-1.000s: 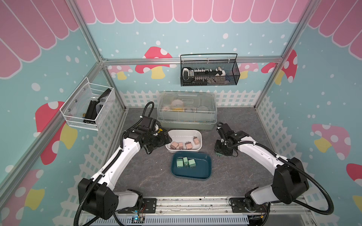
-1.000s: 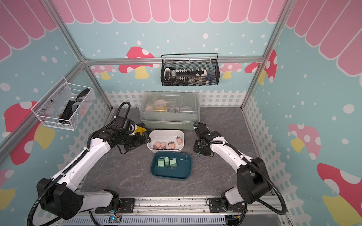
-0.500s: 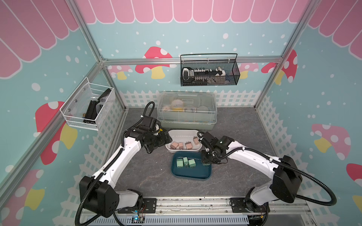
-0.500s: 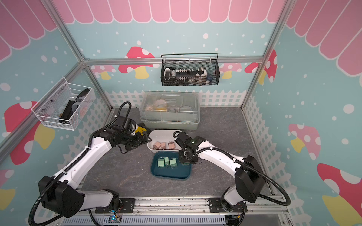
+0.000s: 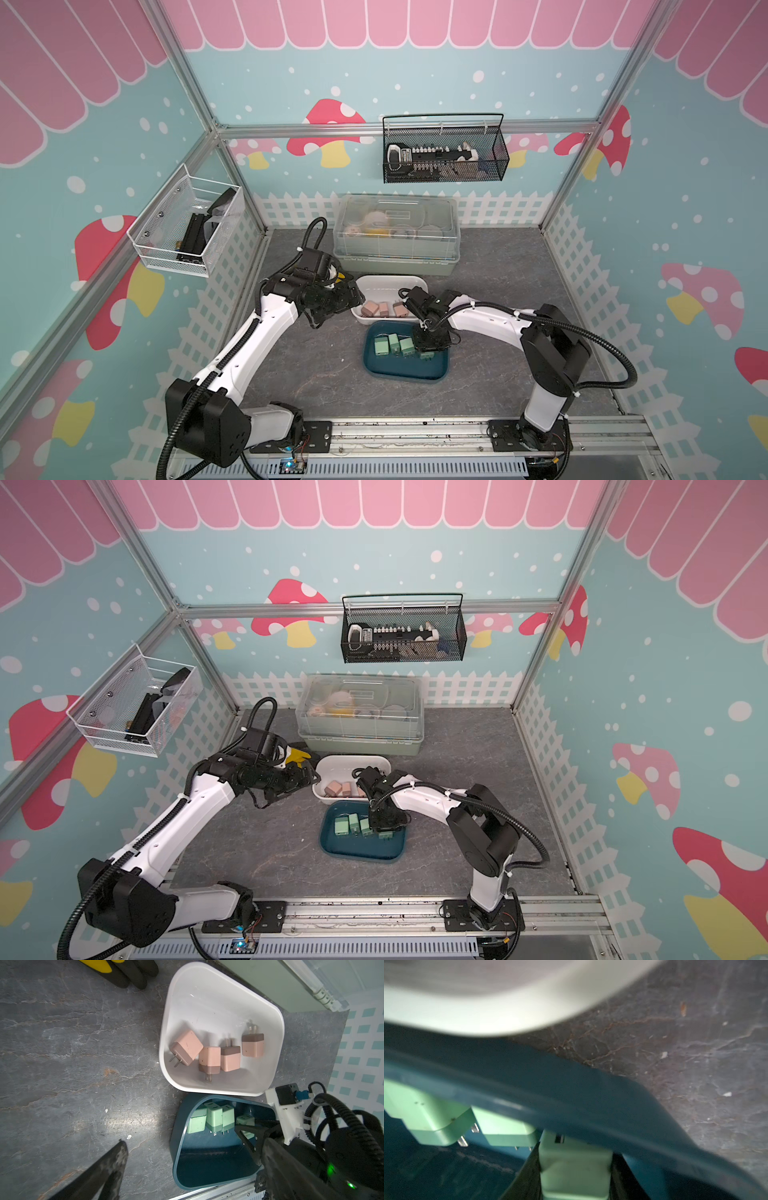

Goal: Place the plugs by color into the storage box
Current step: Place the plug in the storage box.

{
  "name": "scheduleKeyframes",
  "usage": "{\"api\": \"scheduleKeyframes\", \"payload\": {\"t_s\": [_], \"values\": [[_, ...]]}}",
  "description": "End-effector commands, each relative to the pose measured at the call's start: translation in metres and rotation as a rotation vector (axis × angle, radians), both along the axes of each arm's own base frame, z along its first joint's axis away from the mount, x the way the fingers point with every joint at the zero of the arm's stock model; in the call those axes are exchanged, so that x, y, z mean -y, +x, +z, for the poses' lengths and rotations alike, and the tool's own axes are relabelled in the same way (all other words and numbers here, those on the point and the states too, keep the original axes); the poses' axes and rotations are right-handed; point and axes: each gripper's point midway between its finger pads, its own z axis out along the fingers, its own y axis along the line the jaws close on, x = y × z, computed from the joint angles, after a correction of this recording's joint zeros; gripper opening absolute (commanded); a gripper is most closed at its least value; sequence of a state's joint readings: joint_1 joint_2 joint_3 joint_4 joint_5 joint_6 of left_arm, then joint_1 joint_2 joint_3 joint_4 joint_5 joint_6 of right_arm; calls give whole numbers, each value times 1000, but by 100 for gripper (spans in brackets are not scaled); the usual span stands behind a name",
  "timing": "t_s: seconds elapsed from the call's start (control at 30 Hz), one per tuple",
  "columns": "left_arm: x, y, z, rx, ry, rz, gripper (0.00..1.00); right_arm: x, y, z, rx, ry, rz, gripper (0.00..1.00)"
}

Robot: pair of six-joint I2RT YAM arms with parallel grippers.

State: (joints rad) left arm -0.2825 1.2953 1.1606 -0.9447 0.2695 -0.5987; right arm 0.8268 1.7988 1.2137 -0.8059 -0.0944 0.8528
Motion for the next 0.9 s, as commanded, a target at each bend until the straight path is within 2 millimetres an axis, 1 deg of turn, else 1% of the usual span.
{"api": "scheduleKeyframes", "payload": {"t_s": [0.0, 0.17, 0.43, 0.5, 0.73, 0.83, 0.87], "values": [[-3, -2, 3, 16, -8, 19, 98, -6, 6, 1, 15, -1, 10, 31], [-4, -2, 4, 22, -4, 15, 98, -7, 6, -3, 4, -6, 13, 35], [-4, -1, 6, 28, -1, 15, 98, -3, 7, 12, 35, -9, 6, 58], [-5, -1, 6, 31, 0, 15, 98, -2, 8, 18, 47, -4, 3, 61], [-13, 2, 10, 67, 40, 30, 98, 7, 13, 44, 103, -2, -9, 63], [-17, 4, 17, 101, 49, 44, 98, 20, 17, 62, 145, -4, -26, 64], [-19, 5, 20, 121, 58, 49, 98, 29, 20, 68, 166, -9, -36, 66]]}}
